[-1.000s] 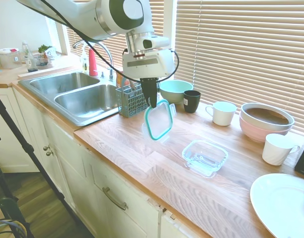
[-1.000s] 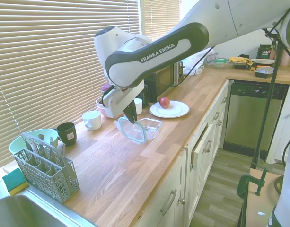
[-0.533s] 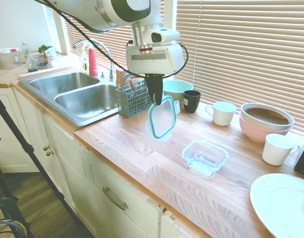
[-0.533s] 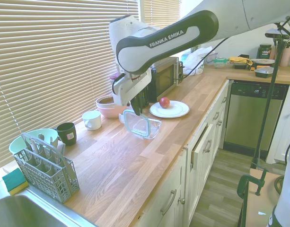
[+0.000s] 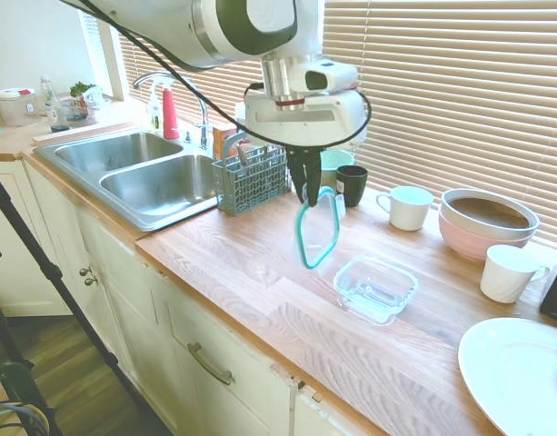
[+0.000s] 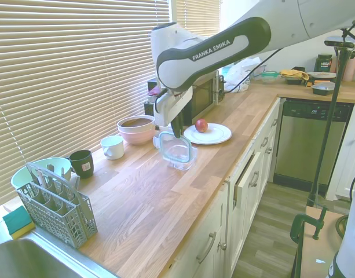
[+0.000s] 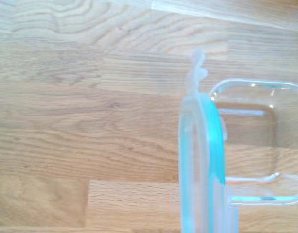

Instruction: Cover the lid of the food container

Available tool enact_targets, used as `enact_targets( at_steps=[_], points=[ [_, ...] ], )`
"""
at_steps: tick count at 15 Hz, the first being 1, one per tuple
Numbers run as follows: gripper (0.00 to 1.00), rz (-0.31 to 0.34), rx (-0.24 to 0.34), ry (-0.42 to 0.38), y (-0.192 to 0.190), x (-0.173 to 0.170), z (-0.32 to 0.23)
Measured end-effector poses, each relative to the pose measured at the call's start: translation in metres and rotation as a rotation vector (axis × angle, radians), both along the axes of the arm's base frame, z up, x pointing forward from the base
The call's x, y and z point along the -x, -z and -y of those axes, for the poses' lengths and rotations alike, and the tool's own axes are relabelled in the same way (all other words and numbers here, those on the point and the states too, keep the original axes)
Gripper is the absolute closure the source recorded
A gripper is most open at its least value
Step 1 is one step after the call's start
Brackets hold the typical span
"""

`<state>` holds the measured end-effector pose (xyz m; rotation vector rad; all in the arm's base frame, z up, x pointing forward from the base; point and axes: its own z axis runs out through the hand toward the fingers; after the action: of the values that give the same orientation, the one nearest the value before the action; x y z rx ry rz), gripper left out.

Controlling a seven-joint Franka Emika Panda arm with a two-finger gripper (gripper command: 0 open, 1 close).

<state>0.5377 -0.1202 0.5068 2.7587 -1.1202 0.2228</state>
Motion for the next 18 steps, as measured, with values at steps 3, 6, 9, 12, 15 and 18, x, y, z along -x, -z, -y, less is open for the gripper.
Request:
enact_targets(
  at_steps=[3,6,9,12,15,18],
  points=[
    [1.0,0.009,-0.024,-0.03,-0.001,0.002,0.013],
    [1.0,0.007,-0.051,-0.042,0.004,0.002,0.021],
    [1.0,-0.001,-0.092,-0.034,0.013,-0.001,0.033],
    [1.0,0.013,-0.126,-0.013,0.009,-0.008,0.056],
    [1.0,0.012,-0.149,0.002,0.0,-0.013,0.073],
    [1.0,-0.006,-0.179,0.012,0.003,-0.018,0.088]
  ],
)
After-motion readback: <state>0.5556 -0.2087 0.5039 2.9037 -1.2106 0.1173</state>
